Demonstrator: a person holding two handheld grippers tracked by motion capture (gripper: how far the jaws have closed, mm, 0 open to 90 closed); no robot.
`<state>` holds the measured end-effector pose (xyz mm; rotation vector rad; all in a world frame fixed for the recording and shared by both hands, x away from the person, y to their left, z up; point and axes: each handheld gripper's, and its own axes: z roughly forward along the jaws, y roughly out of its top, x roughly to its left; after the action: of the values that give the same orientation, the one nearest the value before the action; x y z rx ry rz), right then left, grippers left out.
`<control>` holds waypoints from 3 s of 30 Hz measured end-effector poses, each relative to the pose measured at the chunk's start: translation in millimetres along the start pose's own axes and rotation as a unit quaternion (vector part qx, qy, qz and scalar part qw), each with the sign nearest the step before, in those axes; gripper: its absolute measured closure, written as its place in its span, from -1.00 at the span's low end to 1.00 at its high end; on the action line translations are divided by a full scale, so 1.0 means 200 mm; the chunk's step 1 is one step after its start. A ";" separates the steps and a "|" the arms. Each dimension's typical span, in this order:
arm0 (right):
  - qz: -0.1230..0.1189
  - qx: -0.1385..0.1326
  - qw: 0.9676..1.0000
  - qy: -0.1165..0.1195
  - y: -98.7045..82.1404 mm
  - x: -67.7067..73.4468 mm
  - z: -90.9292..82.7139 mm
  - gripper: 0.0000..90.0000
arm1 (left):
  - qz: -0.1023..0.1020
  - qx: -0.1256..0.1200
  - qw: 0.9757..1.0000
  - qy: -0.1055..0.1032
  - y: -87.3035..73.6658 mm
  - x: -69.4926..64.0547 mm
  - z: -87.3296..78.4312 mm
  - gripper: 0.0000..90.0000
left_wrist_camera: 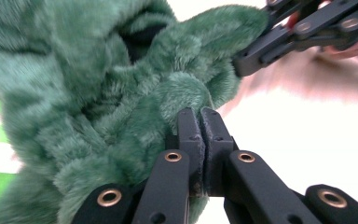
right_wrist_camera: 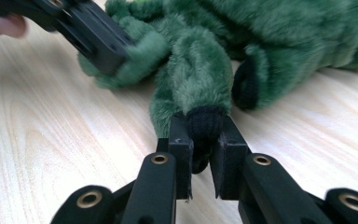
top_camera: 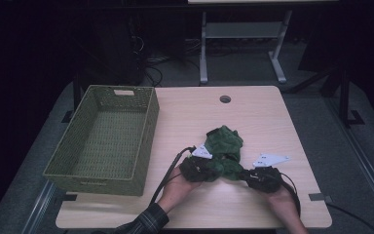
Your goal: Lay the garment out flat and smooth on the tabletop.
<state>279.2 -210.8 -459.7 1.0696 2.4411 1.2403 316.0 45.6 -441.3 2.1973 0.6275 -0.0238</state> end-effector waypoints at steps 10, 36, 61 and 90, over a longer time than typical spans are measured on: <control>0.000 -0.008 0.999 -0.033 -0.02 -0.05 -0.10 0.78 | -0.005 -0.032 0.999 0.016 0.00 0.04 -0.20 0.96; 0.042 0.007 0.996 -0.079 -0.15 -0.15 -0.27 0.19 | -0.025 -0.029 0.996 0.083 -0.03 0.06 -0.38 0.59; 0.006 0.046 0.998 -0.039 -0.08 -0.14 -0.13 1.00 | 0.002 0.050 0.997 0.055 -0.10 0.05 -0.07 1.00; 0.003 0.093 0.996 0.006 -0.16 0.01 -0.16 1.00 | -0.005 0.093 0.996 0.007 -0.24 0.03 -0.16 1.00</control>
<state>245.9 -240.7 -464.6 1.1178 2.6063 1.0397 292.7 96.6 -457.3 2.3755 0.6679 -0.0739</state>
